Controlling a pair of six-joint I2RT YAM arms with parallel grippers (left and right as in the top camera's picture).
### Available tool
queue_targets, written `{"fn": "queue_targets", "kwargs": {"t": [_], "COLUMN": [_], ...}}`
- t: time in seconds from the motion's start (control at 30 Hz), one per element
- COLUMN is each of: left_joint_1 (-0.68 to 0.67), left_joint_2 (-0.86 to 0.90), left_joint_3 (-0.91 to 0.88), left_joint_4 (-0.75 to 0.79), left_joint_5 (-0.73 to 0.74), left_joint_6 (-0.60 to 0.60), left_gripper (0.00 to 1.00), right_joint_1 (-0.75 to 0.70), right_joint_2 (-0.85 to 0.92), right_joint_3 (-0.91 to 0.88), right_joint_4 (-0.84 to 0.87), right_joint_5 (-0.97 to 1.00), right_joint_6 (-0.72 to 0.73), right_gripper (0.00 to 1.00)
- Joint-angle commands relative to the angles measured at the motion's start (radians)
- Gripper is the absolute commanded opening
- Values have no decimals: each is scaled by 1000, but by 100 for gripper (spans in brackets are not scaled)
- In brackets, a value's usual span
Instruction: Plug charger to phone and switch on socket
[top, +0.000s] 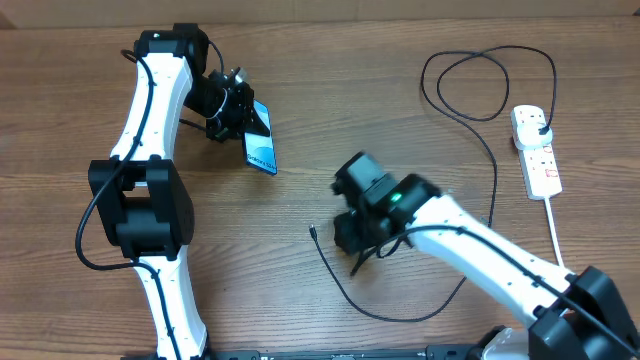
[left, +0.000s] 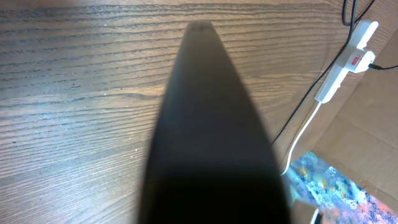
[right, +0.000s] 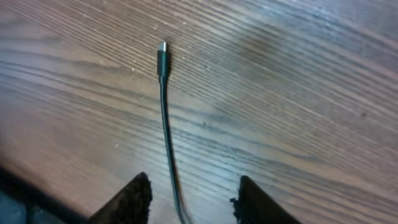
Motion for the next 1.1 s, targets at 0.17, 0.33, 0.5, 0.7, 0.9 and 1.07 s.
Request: {"fn": "queue_targets", "kwargs": {"t": [0.17, 0.33, 0.5, 0.7, 0.9, 1.07], "left_joint_1": [9, 9, 9, 9, 9, 9], "left_joint_2": [-10, -10, -10, -10, -10, -10], "left_joint_3": [18, 18, 18, 18, 18, 18], "left_joint_4": [-5, -4, -7, -13, -13, -18], "left_joint_5": [24, 24, 24, 23, 24, 23], "left_joint_6": [27, 27, 26, 27, 27, 32], "left_gripper": [4, 4, 4, 4, 5, 4], "right_joint_1": [151, 190, 188, 186, 119, 14], "right_joint_2": [140, 234, 268, 268, 268, 268], "right_joint_3": [-10, -10, -10, -11, -11, -11], "right_joint_4": [97, 130, 174, 150, 105, 111], "right_joint_5": [123, 198, 236, 343, 496, 343], "right_joint_6": [32, 32, 32, 68, 138, 137], "right_gripper": [32, 39, 24, 17, 15, 15]}}
